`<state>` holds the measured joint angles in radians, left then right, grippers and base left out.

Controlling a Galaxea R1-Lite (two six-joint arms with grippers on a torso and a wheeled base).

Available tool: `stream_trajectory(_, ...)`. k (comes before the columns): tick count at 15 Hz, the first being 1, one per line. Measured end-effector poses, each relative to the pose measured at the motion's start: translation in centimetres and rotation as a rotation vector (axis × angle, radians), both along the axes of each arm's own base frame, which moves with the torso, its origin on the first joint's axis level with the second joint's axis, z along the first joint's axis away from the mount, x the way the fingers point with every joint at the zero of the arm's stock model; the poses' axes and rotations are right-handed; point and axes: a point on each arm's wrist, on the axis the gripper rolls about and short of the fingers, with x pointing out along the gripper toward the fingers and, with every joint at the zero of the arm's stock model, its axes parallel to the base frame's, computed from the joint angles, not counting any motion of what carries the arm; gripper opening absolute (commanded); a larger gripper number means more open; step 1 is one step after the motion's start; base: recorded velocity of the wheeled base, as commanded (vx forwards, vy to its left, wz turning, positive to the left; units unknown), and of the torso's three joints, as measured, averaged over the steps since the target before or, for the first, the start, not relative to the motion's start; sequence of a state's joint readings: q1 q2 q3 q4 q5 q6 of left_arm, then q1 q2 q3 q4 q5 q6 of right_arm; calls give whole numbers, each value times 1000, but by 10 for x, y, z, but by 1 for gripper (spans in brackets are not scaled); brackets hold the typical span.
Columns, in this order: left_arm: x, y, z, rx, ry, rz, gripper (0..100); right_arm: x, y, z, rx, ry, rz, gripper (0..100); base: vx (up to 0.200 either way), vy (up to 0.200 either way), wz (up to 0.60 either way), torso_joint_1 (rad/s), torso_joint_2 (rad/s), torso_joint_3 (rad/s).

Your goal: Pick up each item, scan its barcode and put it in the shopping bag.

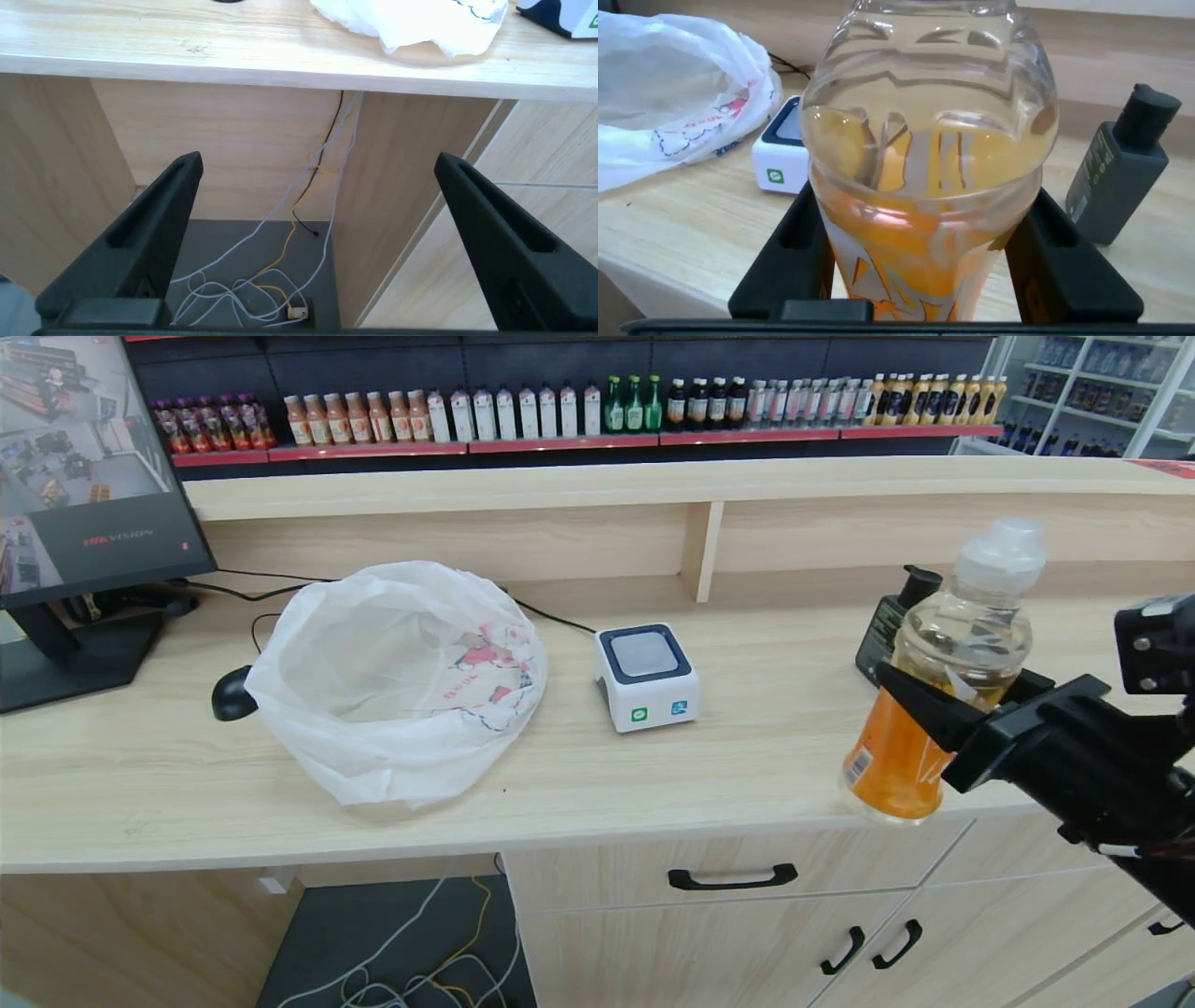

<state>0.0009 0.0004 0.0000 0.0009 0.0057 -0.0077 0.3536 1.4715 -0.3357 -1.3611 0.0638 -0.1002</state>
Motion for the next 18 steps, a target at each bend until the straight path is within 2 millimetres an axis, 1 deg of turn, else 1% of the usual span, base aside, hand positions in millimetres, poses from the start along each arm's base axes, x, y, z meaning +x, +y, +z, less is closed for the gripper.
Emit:
stream_trajectory(5, 0, 0, 0, 0, 0, 0, 100, -31, 7, -1, -68, -48, 71, 0, 0, 0, 0, 0, 0, 0)
stream_trajectory(8, 0, 0, 0, 0, 0, 0, 100, -42, 16, 1, -59, -66, 145, 0, 0, 0, 0, 0, 0, 0)
stream_trajectory(10, 0, 0, 0, 0, 0, 0, 100, -45, 19, 4, -14, -57, 179, 0, 0, 0, 0, 0, 0, 0)
stream_trajectory(12, 0, 0, 0, 0, -1, 0, 100, -47, 22, 4, 72, -9, 223, 0, 0, 0, 0, 0, 0, 0)
stream_trajectory(16, 0, 0, 0, 0, -1, 0, 100, -52, 25, 0, 202, 92, 307, 0, 0, 0, 0, 0, 0, 0)
stream_trajectory(18, 0, 0, 0, 0, 0, 0, 100, -53, 28, 1, 275, 155, 437, 0, 0, 0, 0, 0, 0, 0)
